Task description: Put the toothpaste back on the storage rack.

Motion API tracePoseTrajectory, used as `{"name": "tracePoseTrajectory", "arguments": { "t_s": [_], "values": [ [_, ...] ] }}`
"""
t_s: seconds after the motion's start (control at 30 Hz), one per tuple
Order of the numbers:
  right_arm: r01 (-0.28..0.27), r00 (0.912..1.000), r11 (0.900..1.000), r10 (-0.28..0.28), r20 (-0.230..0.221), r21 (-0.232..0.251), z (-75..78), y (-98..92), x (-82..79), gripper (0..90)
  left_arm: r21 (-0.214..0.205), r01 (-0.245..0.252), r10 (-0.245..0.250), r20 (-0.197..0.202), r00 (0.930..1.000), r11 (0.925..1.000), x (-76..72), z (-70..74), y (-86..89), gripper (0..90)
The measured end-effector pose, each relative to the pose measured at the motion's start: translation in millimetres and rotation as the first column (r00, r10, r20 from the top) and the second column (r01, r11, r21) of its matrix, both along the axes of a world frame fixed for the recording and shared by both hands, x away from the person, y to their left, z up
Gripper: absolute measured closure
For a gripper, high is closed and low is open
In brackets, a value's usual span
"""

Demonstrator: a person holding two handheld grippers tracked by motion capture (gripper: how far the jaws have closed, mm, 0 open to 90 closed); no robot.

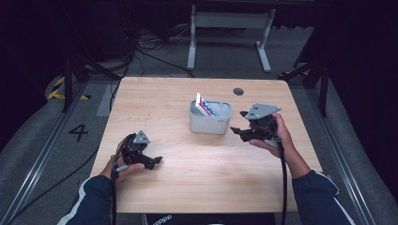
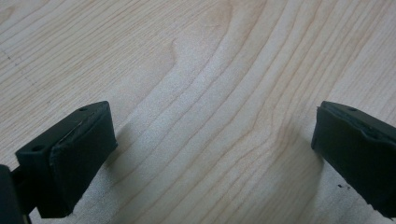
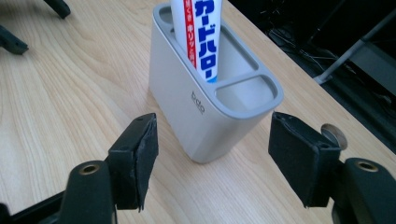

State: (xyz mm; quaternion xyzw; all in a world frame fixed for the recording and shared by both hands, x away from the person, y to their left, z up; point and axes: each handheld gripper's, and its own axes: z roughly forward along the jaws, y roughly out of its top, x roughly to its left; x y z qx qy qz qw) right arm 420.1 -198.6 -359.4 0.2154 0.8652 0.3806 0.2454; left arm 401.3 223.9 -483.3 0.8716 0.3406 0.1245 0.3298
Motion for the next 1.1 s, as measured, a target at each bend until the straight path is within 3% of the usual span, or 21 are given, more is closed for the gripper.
{"name": "tracePoseTrajectory", "arguments": {
  "t_s": [0.6, 1.1],
  "values": [
    [0.017, 0.9993, 0.9963, -0.020, -0.033, -0.084, -27.6, -20.9, -16.9, 32.9, 0.000, -0.002, 0.002, 0.000, 1.0000, 1.0000, -0.1, 0.0, 0.0, 0.1],
    [0.049, 0.9963, 0.9937, -0.056, -0.066, -0.101, -55.5, -39.9, -30.4, 29.3, -0.002, -0.007, 0.007, 0.000, 1.0000, 1.0000, -0.6, -0.1, -0.2, 0.1]
  ]
}}
